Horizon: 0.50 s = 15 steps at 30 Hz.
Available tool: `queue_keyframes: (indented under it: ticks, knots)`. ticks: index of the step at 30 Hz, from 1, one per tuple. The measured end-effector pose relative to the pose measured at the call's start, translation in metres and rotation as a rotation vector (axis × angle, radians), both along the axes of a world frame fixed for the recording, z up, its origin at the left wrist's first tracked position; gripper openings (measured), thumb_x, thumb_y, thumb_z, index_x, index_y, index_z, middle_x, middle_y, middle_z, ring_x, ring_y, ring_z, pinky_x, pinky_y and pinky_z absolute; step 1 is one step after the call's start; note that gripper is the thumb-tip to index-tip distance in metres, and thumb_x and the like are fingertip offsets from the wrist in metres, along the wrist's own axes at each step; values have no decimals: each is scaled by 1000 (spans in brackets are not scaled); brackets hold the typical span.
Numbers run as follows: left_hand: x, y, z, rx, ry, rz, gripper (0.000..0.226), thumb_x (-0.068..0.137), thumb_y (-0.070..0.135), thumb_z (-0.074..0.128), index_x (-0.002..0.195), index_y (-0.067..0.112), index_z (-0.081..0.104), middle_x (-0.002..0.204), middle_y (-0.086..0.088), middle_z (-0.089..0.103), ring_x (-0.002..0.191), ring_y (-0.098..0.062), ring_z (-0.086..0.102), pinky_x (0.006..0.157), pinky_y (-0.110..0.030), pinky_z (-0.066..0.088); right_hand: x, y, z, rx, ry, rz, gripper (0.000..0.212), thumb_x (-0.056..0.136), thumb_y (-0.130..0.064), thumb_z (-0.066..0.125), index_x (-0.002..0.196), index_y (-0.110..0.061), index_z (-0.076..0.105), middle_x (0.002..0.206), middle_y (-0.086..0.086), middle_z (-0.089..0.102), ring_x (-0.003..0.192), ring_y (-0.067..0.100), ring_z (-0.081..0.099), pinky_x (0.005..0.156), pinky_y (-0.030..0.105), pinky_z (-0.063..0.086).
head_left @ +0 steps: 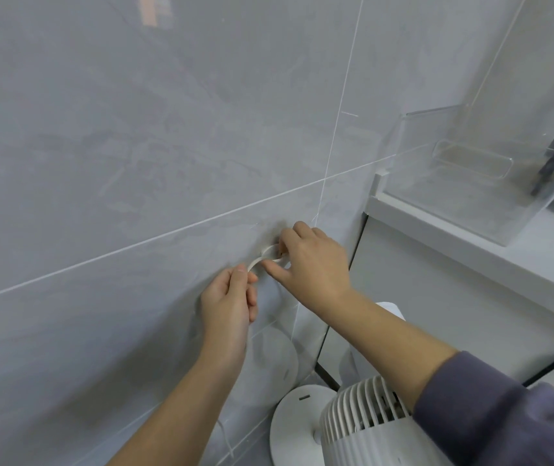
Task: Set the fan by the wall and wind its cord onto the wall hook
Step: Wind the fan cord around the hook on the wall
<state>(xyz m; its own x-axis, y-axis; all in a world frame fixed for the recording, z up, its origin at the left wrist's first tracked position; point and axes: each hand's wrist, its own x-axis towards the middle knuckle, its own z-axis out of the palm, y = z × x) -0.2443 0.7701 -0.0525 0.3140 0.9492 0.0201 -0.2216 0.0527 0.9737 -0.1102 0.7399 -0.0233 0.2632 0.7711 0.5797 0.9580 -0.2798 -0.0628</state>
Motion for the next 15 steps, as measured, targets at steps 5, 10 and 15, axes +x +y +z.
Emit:
queue_keyframes:
  ticks: [5,10,15]
  knots:
    - [-1,1,0,14,19,-6,37,97,31,47,64,15,53,51,-1,41,41,-11,30,36,-18,26,12,5,11,-4,235,15,28,86,-49,55,80,-22,49,76,-7,59,68,18,57,59,32,44]
    - [-1,-1,-12,57,117,-79,34,98,27,47,69,11,56,50,2,40,40,-8,29,36,-14,27,32,8,22,86,637,43,19,86,-37,61,79,-21,58,69,-9,64,69,14,61,67,31,50]
    - [-3,5,-32,119,232,-122,35,96,29,49,67,20,65,50,6,41,41,-6,30,38,-15,27,44,11,25,94,806,64,8,87,-23,58,82,-17,59,76,4,70,77,21,67,74,38,55]
